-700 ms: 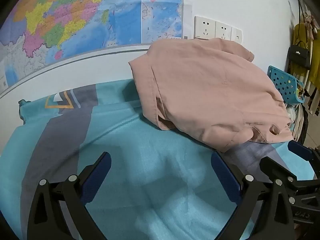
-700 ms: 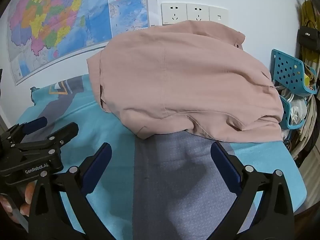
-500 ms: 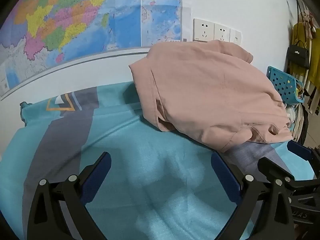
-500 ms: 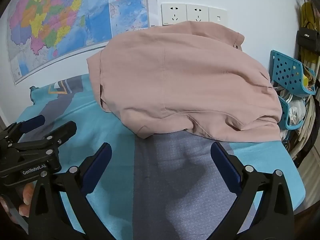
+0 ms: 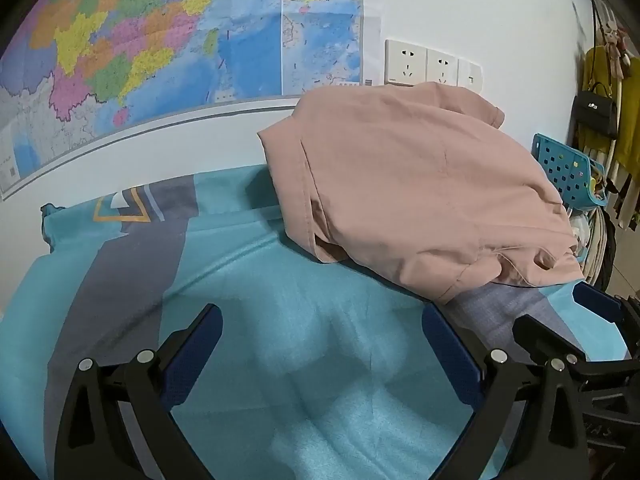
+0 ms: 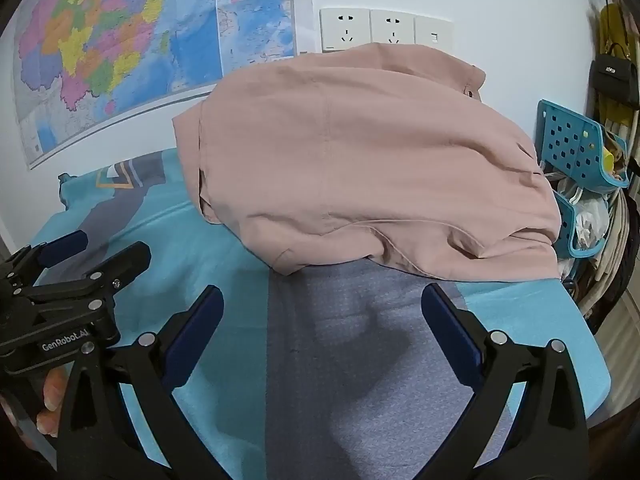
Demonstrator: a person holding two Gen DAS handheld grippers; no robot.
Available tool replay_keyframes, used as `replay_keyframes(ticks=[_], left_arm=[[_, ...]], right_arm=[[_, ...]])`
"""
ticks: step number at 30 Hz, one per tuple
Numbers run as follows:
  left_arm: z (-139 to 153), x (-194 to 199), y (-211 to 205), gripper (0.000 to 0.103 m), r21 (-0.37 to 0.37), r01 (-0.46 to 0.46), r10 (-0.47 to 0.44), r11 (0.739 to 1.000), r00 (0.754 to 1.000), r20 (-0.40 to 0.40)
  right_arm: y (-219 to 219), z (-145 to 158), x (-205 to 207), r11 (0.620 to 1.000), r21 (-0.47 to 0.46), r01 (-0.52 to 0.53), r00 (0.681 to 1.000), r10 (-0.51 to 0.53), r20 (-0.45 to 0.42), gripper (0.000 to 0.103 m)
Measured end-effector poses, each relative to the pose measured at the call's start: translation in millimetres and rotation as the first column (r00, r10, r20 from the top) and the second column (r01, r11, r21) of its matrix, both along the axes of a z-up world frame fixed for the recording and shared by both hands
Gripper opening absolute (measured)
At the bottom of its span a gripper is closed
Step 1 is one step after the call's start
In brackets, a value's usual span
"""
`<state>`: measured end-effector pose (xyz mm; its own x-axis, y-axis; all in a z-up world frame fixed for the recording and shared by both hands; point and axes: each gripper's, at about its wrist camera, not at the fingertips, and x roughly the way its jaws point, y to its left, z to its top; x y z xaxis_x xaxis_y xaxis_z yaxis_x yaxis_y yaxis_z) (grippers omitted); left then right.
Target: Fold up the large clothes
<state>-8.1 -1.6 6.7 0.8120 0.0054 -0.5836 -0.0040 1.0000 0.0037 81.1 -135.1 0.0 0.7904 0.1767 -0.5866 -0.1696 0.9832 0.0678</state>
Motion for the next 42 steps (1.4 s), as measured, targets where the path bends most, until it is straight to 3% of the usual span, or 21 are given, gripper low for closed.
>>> replay_keyframes(ticks=[42], left_arm=[[3.7,-5.5,-10.4,0.096,0.009,0.014,-0.014,1.000,0.999,0.040]], right_arm=[[-7.8,6.6,-3.2,1.000,0.022,0.022,1.000,-0.022,0.019,0.098]])
